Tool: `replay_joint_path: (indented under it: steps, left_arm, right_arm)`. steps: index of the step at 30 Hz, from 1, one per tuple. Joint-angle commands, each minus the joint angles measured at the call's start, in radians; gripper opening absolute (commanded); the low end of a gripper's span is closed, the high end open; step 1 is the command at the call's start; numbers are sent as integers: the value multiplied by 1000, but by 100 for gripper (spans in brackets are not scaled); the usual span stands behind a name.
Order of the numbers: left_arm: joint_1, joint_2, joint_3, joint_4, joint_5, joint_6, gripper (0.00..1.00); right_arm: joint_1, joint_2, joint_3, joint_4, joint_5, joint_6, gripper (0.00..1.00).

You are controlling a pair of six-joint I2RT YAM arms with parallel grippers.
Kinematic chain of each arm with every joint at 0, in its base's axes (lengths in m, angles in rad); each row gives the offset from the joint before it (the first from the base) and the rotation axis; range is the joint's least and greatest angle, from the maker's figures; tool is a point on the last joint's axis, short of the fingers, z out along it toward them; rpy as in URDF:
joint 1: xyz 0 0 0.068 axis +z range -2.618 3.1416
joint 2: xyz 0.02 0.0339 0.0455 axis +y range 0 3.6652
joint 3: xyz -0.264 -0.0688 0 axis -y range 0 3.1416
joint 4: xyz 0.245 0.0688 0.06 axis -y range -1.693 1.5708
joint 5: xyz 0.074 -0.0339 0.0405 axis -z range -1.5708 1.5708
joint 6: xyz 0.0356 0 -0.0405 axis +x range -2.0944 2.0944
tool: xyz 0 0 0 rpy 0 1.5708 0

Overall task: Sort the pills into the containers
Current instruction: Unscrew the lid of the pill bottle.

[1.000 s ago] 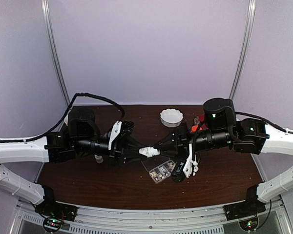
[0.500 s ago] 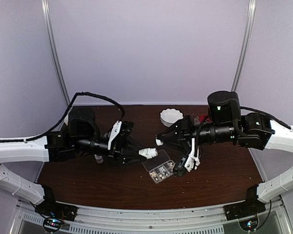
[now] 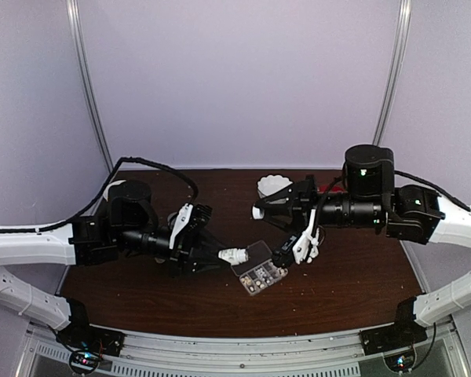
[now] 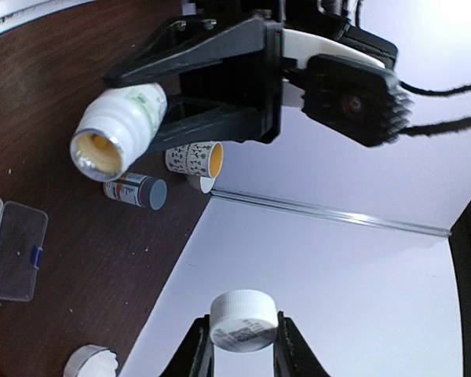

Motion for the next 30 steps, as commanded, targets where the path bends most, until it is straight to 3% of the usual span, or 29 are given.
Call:
replay_joint_path:
  steps: [1, 4, 8, 13, 23, 30]
  left_arm:
    - [1, -27, -40, 100, -45, -5, 0]
    - [1, -11, -52, 130, -104, -26, 0]
    - [-2, 13, -96, 238, -157, -75, 0]
    - [-11, 87, -144, 342, -230, -101, 0]
    - [-27, 308, -204, 623, -286, -166, 0]
    - [-29, 446, -213, 778, -343, -188, 0]
  right_arm:
    - [-3, -77, -89, 177, 36, 421, 0]
    - [-3, -129, -157, 245, 59, 687, 0]
    - [-2, -179, -231, 355, 229, 1079, 0]
    - [-1, -169, -187, 166, 392, 1431, 0]
    - [-7, -192, -305, 109, 340, 1724, 0]
    - [-11, -232, -378, 122, 342, 1805, 0]
